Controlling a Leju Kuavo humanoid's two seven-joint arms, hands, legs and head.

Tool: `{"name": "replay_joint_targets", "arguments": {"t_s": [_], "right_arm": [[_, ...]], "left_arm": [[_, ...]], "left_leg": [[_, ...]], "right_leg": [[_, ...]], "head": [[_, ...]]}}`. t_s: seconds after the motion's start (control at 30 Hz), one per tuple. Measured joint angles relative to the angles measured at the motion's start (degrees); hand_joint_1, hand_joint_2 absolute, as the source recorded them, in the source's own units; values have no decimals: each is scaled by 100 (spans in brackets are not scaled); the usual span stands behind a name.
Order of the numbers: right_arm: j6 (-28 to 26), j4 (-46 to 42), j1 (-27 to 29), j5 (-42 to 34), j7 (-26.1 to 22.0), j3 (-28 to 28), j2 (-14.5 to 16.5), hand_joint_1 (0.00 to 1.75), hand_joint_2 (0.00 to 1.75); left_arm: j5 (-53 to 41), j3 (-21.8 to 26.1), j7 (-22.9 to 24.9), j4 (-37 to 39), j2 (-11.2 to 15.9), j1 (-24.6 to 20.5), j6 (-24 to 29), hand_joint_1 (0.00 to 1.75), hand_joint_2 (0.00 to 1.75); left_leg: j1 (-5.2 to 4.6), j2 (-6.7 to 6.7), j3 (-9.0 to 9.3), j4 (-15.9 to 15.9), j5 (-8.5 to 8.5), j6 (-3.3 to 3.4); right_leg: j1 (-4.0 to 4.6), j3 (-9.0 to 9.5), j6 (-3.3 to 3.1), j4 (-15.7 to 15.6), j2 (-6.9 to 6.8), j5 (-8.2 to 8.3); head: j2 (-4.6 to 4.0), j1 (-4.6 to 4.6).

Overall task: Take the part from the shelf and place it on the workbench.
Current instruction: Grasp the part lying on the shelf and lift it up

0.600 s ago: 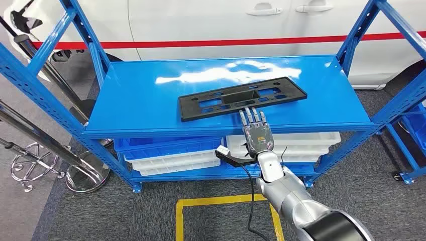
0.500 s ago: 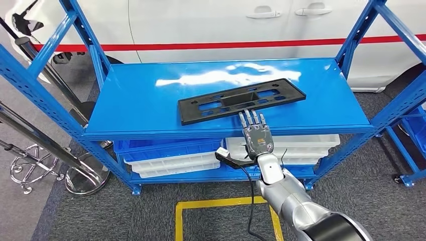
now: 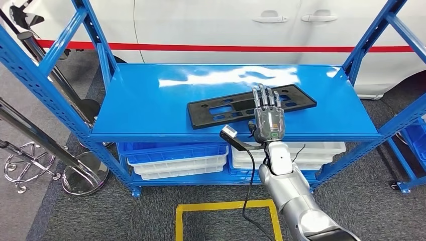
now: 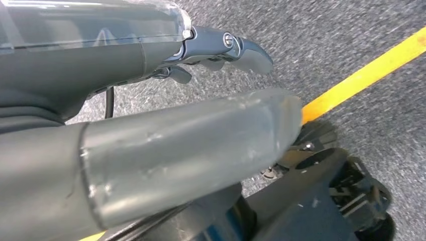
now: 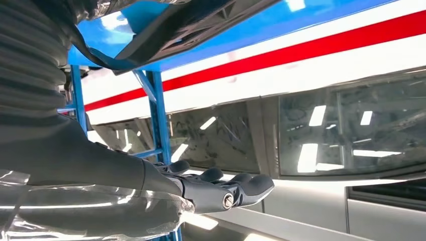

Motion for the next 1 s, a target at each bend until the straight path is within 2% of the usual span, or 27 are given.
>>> {"name": "replay_joint_targets", "arguments": {"t_s": [0.03, 0.1, 0.13, 0.17, 0.23, 0.3, 0.33, 0.37, 0.43, 0.47, 0.5, 0.53, 0.57, 0.63, 0.67, 0.7, 0.77, 0.83, 0.9, 0.97, 1.0], "right_arm": [[0, -73, 37, -4, -34, -59, 5, 0, 175], [0, -214, 65, -9, -85, -176, 16, 0, 175], [2, -269, 64, -9, -100, -221, 24, 0, 175], [2, -320, 70, -8, -112, -264, 34, 0, 175], [2, -392, 98, -3, -126, -324, 57, 0, 175], [1, -463, 123, 2, -150, -378, 79, 0, 175], [1, -494, 122, 7, -172, -403, 95, 0, 175], [1, -516, 121, 19, -188, -425, 114, 0, 175], [2, -534, 132, 52, -201, -451, 144, 0, 175], [3, -533, 147, 67, -191, -454, 154, 0, 175], [3, -531, 163, 74, -166, -455, 162, 0, 175], [3, -527, 174, 78, -127, -455, 170, 0, 175], [3, -521, 180, 79, -65, -451, 175, 0, 175], [3, -501, 179, 80, 109, -422, 180, 0, 175], [3, -489, 178, 80, 198, -394, 178, 0, 175], [3, -473, 178, 80, 265, -364, 177, 0, 175], [3, -444, 178, 81, 331, -317, 174, 0, 175], [3, -428, 172, 82, 350, -296, 172, 0, 175], [3, -413, 165, 82, 362, -291, 169, 0, 175], [3, -385, 180, 83, 373, -291, 168, 0, 175], [3, -368, 193, 83, 376, -291, 168, 0, 175]], "left_arm": [[-7, 3, 1, 0, -2, 6, 0, 0, 0], [-18, 10, 1, 0, -8, 14, 0, 0, 0], [-23, 16, 1, 0, -13, 9, 0, 0, 0], [-28, 23, 1, 0, -17, 3, 0, 0, 0], [-36, 37, 1, 0, -23, -6, -1, 0, 0], [-39, 44, 0, 0, -28, -5, -7, 0, 0], [-39, 49, -1, 0, -31, -6, -14, 0, 0], [-41, 55, -3, 0, -31, -9, -25, 0, 0], [-47, 68, -11, 0, -32, -12, -43, 0, 0], [-51, 73, -15, 0, -32, -11, -46, 0, 0], [-55, 75, -17, 0, -32, -9, -45, 0, 0], [-60, 76, -17, 0, -32, -9, -42, 0, 0], [-65, 76, -17, 0, -32, -12, -34, 0, 0], [-85, 79, -15, 0, -32, -28, -17, 0, 0], [-95, 81, -10, 0, -33, -40, -9, 0, 0], [-102, 83, -4, 0, -34, -50, -5, 0, 0], [-106, 84, 7, 0, -39, -59, 0, 0, 0], [-108, 84, 11, 0, -47, -62, 0, 0, 0], [-109, 84, 11, 0, -57, -72, 0, 0, 0], [-109, 84, 12, 0, -63, -75, 0, 0, 0], [-110, 85, 13, 0, -64, -73, 0, 0, 0]], "left_leg": [[0, -8, 14, 12, -17, -6], [0, -21, 51, 39, -63, -35], [-9, -23, 61, 56, -86, -56], [-16, -23, 64, 61, -100, -82], [-29, -21, 68, 45, -108, -141], [-33, -11, 77, 55, -141, -201], [-34, -1, 39, 163, -219, -227], [-31, 9, -60, 395, -357, -248], [-19, 21, -422, 1158, -722, -281], [-17, 21, -607, 1513, -840, -292], [-18, 21, -720, 1702, -855, -298], [-18, 22, -719, 1657, -748, -295], [-18, 22, -597, 1371, -538, -282], [-29, 28, -214, 538, -135, -235], [-38, 29, -78, 242, -36, -211], [-50, 27, -18, 97, -19, -193], [-54, 17, -10, 55, -36, -151], [-28, 17, 19, 5, -15, -83], [-7, 22, 45, -31, -1, -26], [-9, 24, 45, -26, -11, -3], [-11, 22, 47, -20, -18, -1]], "right_leg": [[-8, 12, -3, -137, 0, 185], [-12, 293, -38, -882, 0, 679], [2, 442, -63, -1240, 0, 838], [18, 533, -85, -1463, 2, 908], [47, 570, -127, -1573, 10, 895], [16, 597, -190, -1612, 13, 909], [-3, 620, -231, -1641, 8, 918], [-19, 644, -266, -1664, 2, 922], [-12, 665, -312, -1673, -10, 911], [-6, 670, -320, -1671, -12, 903], [-1, 677, -322, -1670, -12, 896], [2, 689, -319, -1666, -10, 885], [3, 709, -309, -1660, -6, 869], [15, 741, -273, -1636, 0, 825], [25, 739, -250, -1621, 2, 809], [33, 728, -224, -1612, 3, 800], [41, 717, -169, -1616, 2, 800], [33, 694, -113, -1516, 1, 710], [17, 459, -63, -999, 2, 416], [2, 60, -25, -237, 0, 109], [-7, -76, -14, -16, 0, 84]], "head": [[0, 0], [0, 0], [1, 0], [0, -1], [0, -1], [1, -1], [0, -2], [0, -3], [-1, -4], [-1, -4], [-1, -4], [0, -4], [0, -4], [1, -5], [1, -5], [0, -4], [0, -4], [1, -3], [1, -2], [0, -2], [0, -3]]}}
